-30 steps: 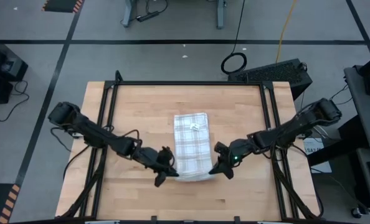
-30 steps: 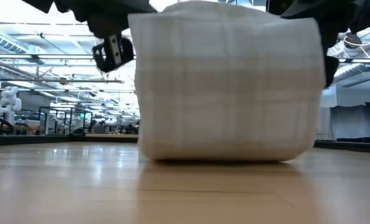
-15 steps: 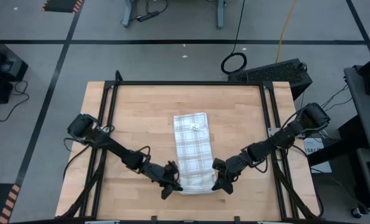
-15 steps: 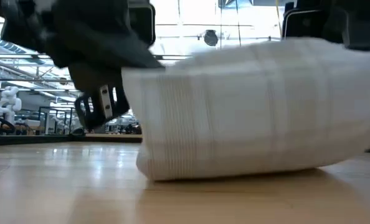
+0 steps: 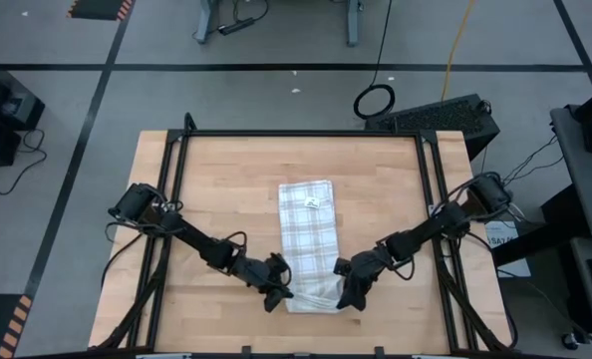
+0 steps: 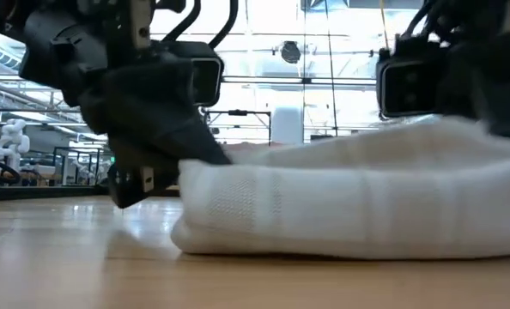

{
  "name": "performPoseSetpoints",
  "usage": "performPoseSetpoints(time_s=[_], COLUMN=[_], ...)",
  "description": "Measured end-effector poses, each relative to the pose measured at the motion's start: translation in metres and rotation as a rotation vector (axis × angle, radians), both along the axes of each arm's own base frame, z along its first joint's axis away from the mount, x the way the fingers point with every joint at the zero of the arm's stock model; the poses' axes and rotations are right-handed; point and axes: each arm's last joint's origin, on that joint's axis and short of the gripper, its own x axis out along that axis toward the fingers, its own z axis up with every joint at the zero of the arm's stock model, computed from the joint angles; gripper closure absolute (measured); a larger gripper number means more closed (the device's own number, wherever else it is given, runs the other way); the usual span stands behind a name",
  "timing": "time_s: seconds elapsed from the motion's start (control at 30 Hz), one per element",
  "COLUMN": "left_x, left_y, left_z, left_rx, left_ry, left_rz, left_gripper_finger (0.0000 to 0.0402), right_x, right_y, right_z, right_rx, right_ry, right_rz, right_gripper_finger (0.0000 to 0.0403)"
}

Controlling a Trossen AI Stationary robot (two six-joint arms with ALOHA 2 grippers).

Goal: Roll towel
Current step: Roll the towel

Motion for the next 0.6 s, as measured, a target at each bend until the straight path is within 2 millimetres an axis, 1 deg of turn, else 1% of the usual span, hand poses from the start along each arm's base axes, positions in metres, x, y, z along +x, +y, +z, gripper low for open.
performPoseSetpoints(time_s=[0.17, 0.27, 0.37, 0.5, 0.6], left_x=[-0.003, -0.004, -0.004, -0.004, -0.005], left_y=[0.001, 0.001, 0.002, 0.003, 0.003], left_z=[-0.004, -0.005, -0.006, -0.01, -0.012], left_rx=[0.002, 0.016, 0.037, 0.057, 0.063], left_ry=[0.056, 0.06, 0.06, 0.08, 0.085], left_rz=[0.01, 0.021, 0.036, 0.056, 0.06], left_gripper_finger=[0.0394, 0.0394, 0.0394, 0.0393, 0.0378], right_x=[0.005, 0.006, 0.006, 0.005, 0.004], right_y=[-0.01, -0.015, -0.018, -0.02, -0.02], right_z=[-0.006, -0.008, -0.011, -0.014, -0.014], right_rx=[-0.013, -0.022, -0.069, -0.121, -0.13], right_ry=[0.025, 0.033, 0.047, 0.066, 0.075], right_rz=[-0.029, -0.046, -0.084, -0.125, -0.135], right_gripper_finger=[0.0401, 0.0401, 0.0399, 0.0386, 0.037])
